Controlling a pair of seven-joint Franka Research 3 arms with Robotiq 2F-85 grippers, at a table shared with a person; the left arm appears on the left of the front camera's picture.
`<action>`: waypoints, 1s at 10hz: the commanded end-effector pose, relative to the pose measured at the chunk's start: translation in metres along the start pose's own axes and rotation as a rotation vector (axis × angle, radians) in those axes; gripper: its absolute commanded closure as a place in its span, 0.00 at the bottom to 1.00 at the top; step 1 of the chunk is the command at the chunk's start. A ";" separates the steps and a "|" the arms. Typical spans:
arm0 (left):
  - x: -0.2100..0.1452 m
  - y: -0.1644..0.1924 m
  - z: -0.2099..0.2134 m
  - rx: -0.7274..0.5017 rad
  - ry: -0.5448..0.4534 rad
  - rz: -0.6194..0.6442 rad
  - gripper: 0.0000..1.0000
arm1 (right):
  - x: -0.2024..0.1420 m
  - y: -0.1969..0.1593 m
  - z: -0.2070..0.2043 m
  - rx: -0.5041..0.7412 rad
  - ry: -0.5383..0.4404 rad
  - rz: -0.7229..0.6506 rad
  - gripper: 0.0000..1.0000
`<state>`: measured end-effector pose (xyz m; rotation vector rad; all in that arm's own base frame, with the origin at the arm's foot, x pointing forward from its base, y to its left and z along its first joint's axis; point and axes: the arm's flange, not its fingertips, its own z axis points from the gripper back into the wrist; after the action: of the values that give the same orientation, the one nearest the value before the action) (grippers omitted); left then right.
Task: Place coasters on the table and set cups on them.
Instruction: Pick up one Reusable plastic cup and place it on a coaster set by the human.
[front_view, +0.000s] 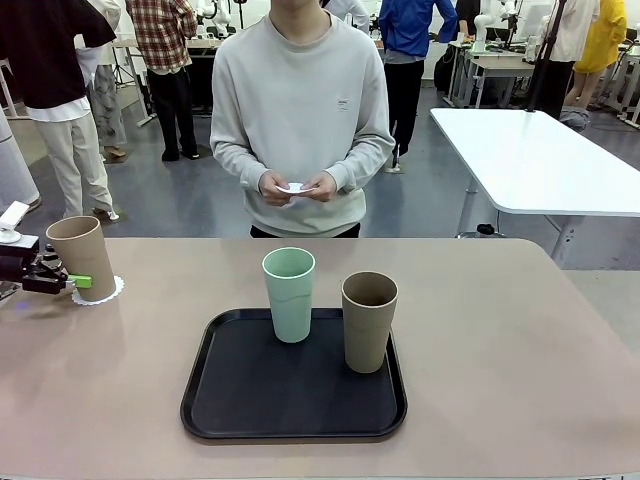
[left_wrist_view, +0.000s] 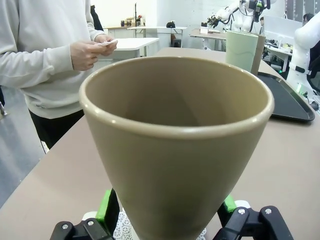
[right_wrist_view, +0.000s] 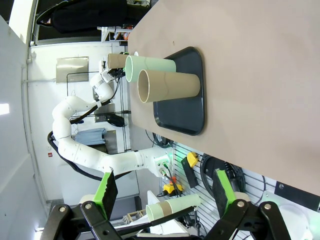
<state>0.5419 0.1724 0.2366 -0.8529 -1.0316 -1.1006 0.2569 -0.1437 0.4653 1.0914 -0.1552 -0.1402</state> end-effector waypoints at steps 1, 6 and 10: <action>-0.003 0.004 0.003 -0.020 0.030 -0.011 0.00 | 0.001 0.000 0.000 0.016 0.000 0.006 0.00; -0.006 0.006 0.008 -0.026 0.066 -0.029 0.00 | 0.001 0.000 0.000 0.016 0.000 0.006 0.00; -0.006 0.004 0.015 -0.057 0.128 -0.017 0.00 | 0.001 0.000 0.000 0.016 0.000 0.006 0.00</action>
<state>0.5406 0.1855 0.2324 -0.8219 -0.9358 -1.1730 0.2569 -0.1437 0.4653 1.0914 -0.1552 -0.1402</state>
